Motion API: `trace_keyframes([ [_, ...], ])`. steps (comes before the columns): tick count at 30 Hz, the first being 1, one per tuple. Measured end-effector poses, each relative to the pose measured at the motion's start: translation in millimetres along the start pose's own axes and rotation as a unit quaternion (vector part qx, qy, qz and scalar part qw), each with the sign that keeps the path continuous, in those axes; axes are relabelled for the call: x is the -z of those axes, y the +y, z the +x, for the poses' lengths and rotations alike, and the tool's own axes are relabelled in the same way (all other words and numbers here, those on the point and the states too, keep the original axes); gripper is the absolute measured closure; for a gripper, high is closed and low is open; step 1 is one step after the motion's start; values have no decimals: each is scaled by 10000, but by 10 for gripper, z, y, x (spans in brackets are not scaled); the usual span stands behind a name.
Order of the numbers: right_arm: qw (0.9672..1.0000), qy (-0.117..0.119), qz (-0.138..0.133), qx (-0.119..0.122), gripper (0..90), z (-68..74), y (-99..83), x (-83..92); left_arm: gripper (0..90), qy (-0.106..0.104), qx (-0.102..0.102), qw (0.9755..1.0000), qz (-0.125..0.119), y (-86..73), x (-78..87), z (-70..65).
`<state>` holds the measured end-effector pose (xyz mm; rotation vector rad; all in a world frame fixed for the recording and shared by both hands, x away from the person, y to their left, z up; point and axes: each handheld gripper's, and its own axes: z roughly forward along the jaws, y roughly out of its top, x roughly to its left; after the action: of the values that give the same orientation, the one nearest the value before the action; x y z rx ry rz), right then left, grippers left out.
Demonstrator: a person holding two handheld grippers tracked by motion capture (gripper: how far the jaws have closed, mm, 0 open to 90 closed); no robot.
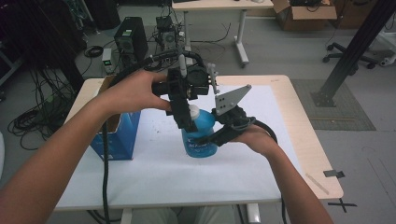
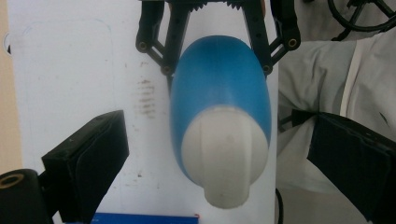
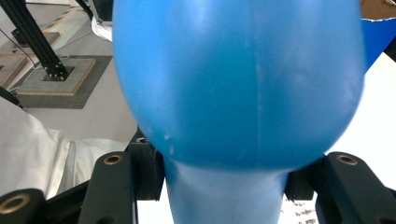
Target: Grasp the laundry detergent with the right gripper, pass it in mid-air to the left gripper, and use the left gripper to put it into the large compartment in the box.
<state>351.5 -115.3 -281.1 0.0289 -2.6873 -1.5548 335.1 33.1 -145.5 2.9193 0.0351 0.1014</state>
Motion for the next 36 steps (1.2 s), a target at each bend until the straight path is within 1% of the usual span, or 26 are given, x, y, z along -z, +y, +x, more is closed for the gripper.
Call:
trace_keyframes([
  [7,10000,0,-5,-9,439,-2,0,0,57,-71,58,10000,1,-8,-95,31],
  [11,10000,-4,2,-10,439,-2,-3,1,60,-130,59,9999,21,-12,-145,32],
  [18,10000,-1,-6,0,439,-8,-5,0,64,-168,37,9998,20,-14,-219,37],
  [19,10000,-1,-7,-2,439,-8,-5,-1,65,-166,33,9998,63,-11,-229,36],
  [25,10000,-4,-4,-5,439,-13,-8,-4,86,-229,29,9997,70,-17,-273,38],
  [29,10000,-5,-8,-6,439,-12,-8,-2,90,-217,34,9997,66,-24,-286,44],
  [36,10000,-7,-5,-7,439,-10,-8,-3,124,-248,13,9997,87,-23,-286,38],
])
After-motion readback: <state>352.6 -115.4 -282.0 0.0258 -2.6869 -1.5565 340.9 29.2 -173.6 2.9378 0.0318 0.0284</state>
